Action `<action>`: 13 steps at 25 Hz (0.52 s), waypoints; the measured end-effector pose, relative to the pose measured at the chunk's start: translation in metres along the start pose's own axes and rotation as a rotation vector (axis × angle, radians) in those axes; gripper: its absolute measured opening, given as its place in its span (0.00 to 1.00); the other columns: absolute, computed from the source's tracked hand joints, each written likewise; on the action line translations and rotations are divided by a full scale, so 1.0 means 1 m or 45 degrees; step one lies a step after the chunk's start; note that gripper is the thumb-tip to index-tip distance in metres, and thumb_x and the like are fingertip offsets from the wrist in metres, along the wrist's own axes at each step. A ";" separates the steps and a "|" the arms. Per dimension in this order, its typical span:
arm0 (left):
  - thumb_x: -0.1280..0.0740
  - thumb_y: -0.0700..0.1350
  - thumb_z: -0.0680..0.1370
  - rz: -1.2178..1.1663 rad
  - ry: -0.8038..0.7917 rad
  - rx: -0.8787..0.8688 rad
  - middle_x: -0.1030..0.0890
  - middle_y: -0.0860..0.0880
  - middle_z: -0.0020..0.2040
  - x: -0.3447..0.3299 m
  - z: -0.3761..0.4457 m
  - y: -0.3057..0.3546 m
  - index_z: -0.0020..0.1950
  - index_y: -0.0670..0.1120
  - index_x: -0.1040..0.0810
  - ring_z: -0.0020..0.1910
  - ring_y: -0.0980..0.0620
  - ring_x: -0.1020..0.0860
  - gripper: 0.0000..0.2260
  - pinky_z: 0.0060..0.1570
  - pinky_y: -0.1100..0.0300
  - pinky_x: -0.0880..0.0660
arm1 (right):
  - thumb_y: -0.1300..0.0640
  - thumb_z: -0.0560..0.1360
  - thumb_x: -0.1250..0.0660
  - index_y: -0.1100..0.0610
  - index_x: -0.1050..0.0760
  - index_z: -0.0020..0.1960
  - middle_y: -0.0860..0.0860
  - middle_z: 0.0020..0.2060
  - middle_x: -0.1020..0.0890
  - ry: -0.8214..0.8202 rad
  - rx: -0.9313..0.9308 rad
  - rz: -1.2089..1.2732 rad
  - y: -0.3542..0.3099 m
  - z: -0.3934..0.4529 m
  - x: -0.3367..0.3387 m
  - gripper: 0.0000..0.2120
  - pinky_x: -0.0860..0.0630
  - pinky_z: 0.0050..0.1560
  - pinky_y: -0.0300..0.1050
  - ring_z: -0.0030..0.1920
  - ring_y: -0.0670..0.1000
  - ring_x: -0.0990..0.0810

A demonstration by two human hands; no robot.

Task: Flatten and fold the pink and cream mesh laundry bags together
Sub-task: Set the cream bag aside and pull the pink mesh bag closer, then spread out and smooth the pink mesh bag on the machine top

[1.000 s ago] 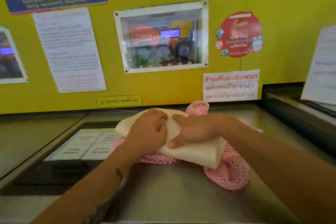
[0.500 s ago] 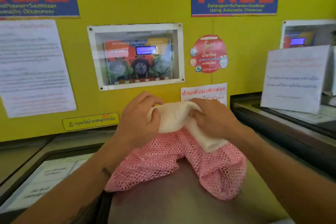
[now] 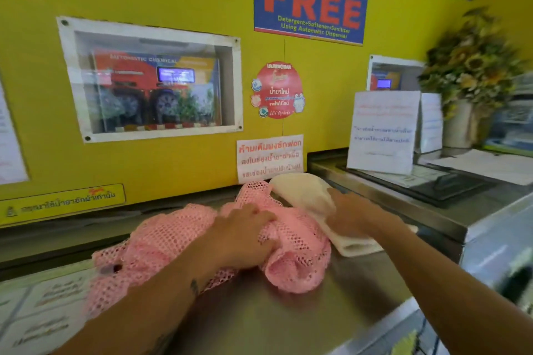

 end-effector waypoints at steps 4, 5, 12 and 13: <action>0.34 0.60 0.74 -0.125 0.097 0.029 0.30 0.55 0.68 0.010 -0.001 -0.028 0.64 0.61 0.30 0.65 0.50 0.29 0.19 0.63 0.49 0.29 | 0.49 0.74 0.37 0.39 0.54 0.79 0.52 0.78 0.39 -0.084 0.119 0.063 -0.002 -0.006 0.013 0.39 0.37 0.72 0.55 0.75 0.58 0.36; 0.33 0.57 0.74 -0.120 0.146 0.043 0.28 0.55 0.66 0.015 -0.003 -0.033 0.63 0.60 0.29 0.62 0.51 0.28 0.17 0.61 0.51 0.28 | 0.48 0.76 0.37 0.40 0.52 0.79 0.50 0.79 0.40 -0.200 0.086 -0.009 -0.002 -0.007 0.014 0.37 0.39 0.72 0.54 0.76 0.56 0.37; 0.33 0.58 0.75 -0.205 0.359 0.078 0.30 0.55 0.70 0.062 -0.031 -0.050 0.68 0.59 0.32 0.68 0.50 0.32 0.23 0.68 0.50 0.34 | 0.39 0.72 0.30 0.46 0.53 0.80 0.48 0.79 0.42 -0.100 0.671 0.410 -0.116 -0.024 0.040 0.46 0.41 0.73 0.51 0.77 0.53 0.41; 0.34 0.59 0.74 -0.198 0.371 0.100 0.30 0.55 0.68 0.068 -0.038 -0.054 0.68 0.59 0.32 0.68 0.50 0.32 0.23 0.67 0.48 0.33 | 0.37 0.70 0.30 0.43 0.55 0.80 0.50 0.79 0.42 -0.211 0.716 0.355 -0.134 -0.024 0.025 0.48 0.39 0.72 0.53 0.76 0.55 0.40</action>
Point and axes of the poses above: each hand's wrist, its own z-axis towards the middle knuckle, its own x-axis out of the back of the hand, y = z × x, the point moved 4 cm from there along z, towards the middle knuckle
